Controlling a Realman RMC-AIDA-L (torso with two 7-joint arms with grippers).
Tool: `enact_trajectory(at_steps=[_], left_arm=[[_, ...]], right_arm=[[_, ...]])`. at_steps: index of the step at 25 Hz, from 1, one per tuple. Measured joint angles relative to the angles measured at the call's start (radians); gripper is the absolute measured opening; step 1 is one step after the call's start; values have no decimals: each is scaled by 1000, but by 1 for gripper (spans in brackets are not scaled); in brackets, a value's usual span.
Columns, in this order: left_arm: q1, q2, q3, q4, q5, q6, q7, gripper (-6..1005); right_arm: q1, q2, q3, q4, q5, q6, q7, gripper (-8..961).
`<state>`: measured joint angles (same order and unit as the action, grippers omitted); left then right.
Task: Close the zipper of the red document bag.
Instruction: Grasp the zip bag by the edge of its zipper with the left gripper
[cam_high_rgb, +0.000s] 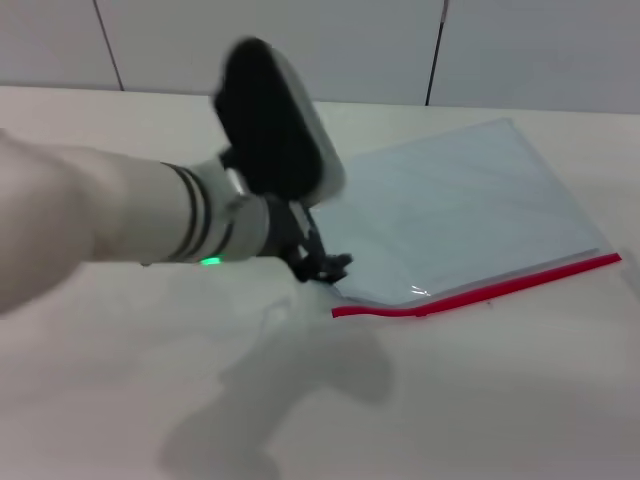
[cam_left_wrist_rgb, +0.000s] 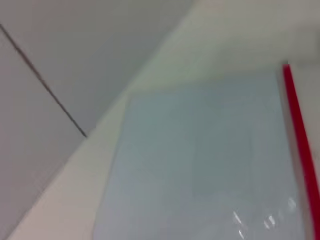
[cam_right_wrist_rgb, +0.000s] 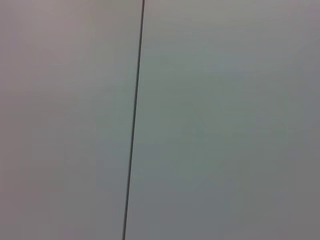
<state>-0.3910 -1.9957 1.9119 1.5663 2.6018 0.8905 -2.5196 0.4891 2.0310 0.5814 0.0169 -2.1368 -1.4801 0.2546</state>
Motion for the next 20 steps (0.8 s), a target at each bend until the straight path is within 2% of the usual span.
enact_trajectory(at_steps=[2,3,6,10,20], left_arm=[[-17,-30,34,6,124,56,-16,818],[-26,-33,70,9,171,70,-35,818],[-46,-26,165,18,235,77,-80,818],[-45,-25,247,46,265,82,-80,818],[-43,-22,307,28,269,109,-71,810]], right_arm=[[1,0,0,0,0,0,0,821],[2,0,0,0,0,0,0,821],[3,0,0,-2,0,0,0,820],[3,0,0,-7,0,0,0,820],[1,0,1,-8,4,0,0,820]])
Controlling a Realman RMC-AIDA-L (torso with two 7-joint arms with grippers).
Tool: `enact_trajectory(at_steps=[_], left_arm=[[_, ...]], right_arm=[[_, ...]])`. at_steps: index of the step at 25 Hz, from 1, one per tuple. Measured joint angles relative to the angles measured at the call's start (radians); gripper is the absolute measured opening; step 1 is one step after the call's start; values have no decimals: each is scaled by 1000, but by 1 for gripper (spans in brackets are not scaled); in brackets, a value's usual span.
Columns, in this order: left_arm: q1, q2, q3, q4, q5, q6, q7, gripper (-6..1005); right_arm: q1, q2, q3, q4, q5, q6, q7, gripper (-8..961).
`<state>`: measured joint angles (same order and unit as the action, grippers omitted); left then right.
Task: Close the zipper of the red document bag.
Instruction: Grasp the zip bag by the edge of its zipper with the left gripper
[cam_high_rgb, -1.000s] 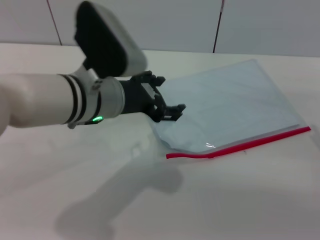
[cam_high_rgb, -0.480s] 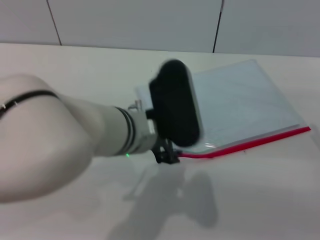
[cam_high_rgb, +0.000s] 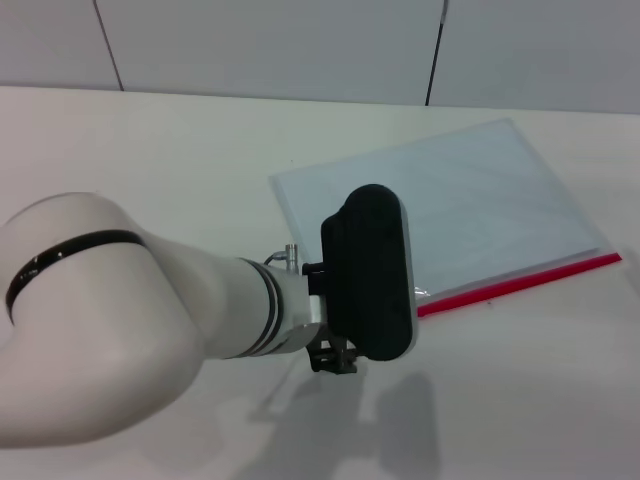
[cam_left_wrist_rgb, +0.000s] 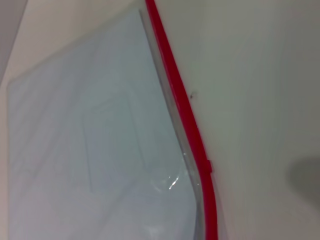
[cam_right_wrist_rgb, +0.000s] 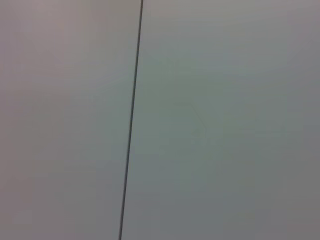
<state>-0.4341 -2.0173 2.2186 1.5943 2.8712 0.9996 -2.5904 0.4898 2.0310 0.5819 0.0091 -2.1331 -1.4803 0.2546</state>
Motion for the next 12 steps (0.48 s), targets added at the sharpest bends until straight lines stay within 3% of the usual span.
enact_trajectory(at_steps=[12], left_arm=[[5,13,-2,-124,3,-213,106,796]], right_arm=[[3,1,-1,0,-2,0,0,819]])
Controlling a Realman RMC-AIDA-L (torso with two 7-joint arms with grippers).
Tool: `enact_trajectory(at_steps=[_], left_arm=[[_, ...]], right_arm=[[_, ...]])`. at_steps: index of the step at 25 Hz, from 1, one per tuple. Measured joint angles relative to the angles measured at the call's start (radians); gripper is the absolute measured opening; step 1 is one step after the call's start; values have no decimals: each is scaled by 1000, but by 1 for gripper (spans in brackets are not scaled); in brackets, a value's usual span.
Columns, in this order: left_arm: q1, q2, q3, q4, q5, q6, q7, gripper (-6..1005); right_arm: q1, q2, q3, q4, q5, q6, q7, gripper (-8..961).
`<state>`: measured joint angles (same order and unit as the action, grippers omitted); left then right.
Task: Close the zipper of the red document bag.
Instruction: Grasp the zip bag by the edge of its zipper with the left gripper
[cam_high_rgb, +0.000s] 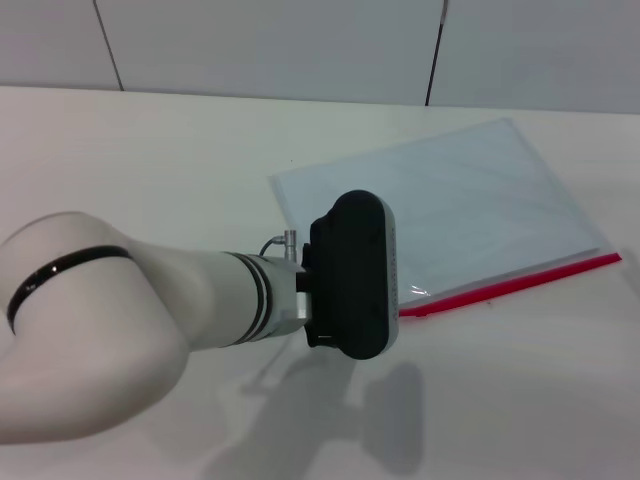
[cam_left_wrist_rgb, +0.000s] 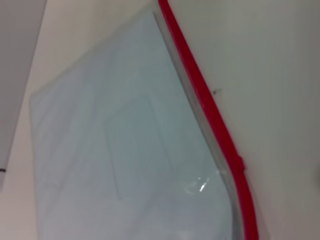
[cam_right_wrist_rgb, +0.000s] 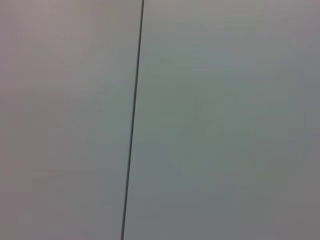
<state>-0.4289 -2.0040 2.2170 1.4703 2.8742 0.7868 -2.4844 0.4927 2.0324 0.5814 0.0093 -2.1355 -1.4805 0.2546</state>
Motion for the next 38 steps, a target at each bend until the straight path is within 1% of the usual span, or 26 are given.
enact_trajectory(at_steps=[10,12,14,18,24,29,31,32,34,37,38], left_arm=[[6,-6,3,-110,-1,-187,74,784],[3,-7,2,-131,-1,-209,75,782],[-1,-14,-1,-170,-1,-237,78,780],[-2,-16,-3,-195,-1,-257,84,775],[-2,-17,-7,-215,-1,-287,93,538],[-2,-18,-2,-224,-1,-311,99,295],[0,-18,-2,-225,-1,-322,99,242],[3,-18,-2,-225,-1,-334,101,216],[17,-17,-5,-227,-1,-372,118,163],[65,-17,-14,-239,-1,-477,183,84],[82,-19,-17,-245,-1,-521,211,79]], right_arm=[[-1,0,0,0,1,-6,0,818],[0,0,0,0,0,-6,0,818],[0,0,0,1,-1,-6,0,818],[-1,0,0,2,-1,-8,0,818],[0,0,-7,0,-3,-8,0,817],[7,-2,-39,-6,-5,-5,0,817],[13,-3,-62,-20,-5,-4,-1,817],[17,-3,-83,-29,-5,-5,-2,817],[36,-3,-157,-55,-9,-7,-9,817],[74,-5,-286,-105,-56,-4,-16,817],[85,-5,-313,-118,-81,-3,-20,817]])
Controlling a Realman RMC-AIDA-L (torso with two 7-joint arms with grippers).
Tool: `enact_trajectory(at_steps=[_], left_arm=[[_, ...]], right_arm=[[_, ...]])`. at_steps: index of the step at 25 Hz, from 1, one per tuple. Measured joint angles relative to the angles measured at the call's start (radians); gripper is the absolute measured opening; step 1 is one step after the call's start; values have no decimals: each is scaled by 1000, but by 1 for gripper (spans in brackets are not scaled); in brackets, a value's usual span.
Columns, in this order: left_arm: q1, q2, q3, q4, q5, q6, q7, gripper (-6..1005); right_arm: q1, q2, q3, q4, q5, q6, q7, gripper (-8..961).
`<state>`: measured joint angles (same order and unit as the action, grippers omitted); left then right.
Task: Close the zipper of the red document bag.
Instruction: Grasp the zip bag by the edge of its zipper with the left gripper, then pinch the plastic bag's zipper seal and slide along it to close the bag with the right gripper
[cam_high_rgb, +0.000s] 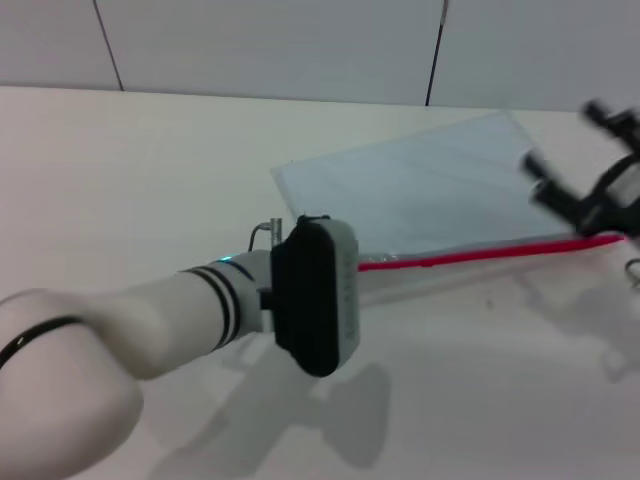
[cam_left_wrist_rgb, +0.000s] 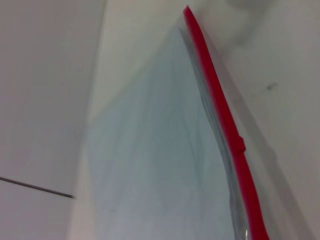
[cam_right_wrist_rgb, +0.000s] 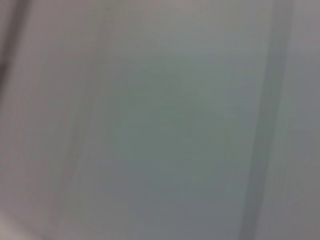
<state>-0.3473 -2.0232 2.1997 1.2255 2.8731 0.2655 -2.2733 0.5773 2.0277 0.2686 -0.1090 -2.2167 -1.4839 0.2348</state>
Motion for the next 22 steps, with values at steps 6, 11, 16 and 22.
enact_trajectory(at_steps=[6,11,16,22], left_arm=[[82,-4,-5,-14,0,-213,94,54],[127,-4,-4,-26,-1,-349,125,54],[147,-5,4,-20,-1,-394,126,54],[159,-5,4,-13,-2,-404,126,55]], right_arm=[[47,0,-82,-23,-152,-4,-98,817],[61,5,-86,-12,-216,8,-218,818],[73,6,-88,54,-231,91,-335,818],[75,8,-62,170,-220,225,-541,818]])
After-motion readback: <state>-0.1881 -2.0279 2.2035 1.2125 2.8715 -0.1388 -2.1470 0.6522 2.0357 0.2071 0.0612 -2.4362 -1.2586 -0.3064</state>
